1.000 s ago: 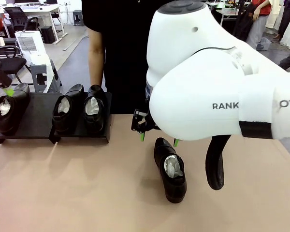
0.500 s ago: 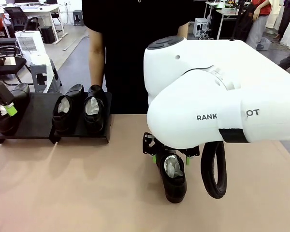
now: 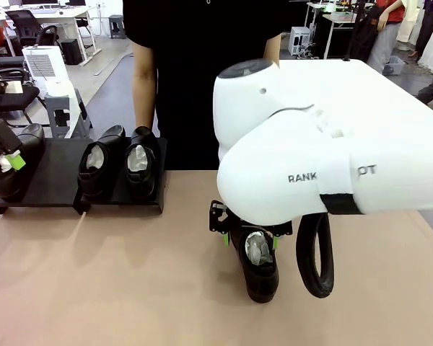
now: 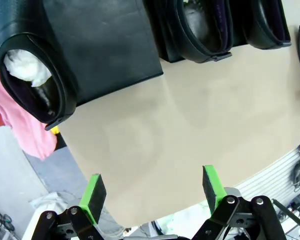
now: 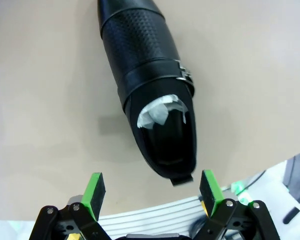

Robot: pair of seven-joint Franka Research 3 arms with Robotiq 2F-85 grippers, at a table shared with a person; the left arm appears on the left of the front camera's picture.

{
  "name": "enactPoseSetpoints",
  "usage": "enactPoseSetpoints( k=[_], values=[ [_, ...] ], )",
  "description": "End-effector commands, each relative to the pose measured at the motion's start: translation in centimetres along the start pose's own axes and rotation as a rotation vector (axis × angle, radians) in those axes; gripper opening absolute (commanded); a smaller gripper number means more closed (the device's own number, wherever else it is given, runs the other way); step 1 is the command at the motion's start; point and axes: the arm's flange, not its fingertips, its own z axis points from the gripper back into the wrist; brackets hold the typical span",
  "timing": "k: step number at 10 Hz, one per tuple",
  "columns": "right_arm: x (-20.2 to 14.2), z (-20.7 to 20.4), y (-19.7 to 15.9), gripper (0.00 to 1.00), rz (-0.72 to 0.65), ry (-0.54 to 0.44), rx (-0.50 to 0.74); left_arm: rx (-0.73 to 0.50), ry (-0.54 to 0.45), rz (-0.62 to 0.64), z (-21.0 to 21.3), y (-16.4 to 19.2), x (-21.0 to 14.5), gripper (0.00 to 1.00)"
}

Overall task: Organize the shoes by placing them on the stand.
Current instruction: Pick up one Shoe and place it in the middle of the table.

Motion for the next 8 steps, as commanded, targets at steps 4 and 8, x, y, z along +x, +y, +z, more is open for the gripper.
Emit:
enactPoseSetpoints(
  k=[4,8],
  values=[
    [1.3,-4.9,0.3,1.0,0.123,0.037,0.11,0.0,-0.013,0.002,-0.1,-0.1,-0.3,1.0],
    [1.5,-7.3,1.8,1.0,0.197,0.053,0.081,0.0,-0.013,0.002,-0.1,-0.1,-0.3,1.0]
  ],
)
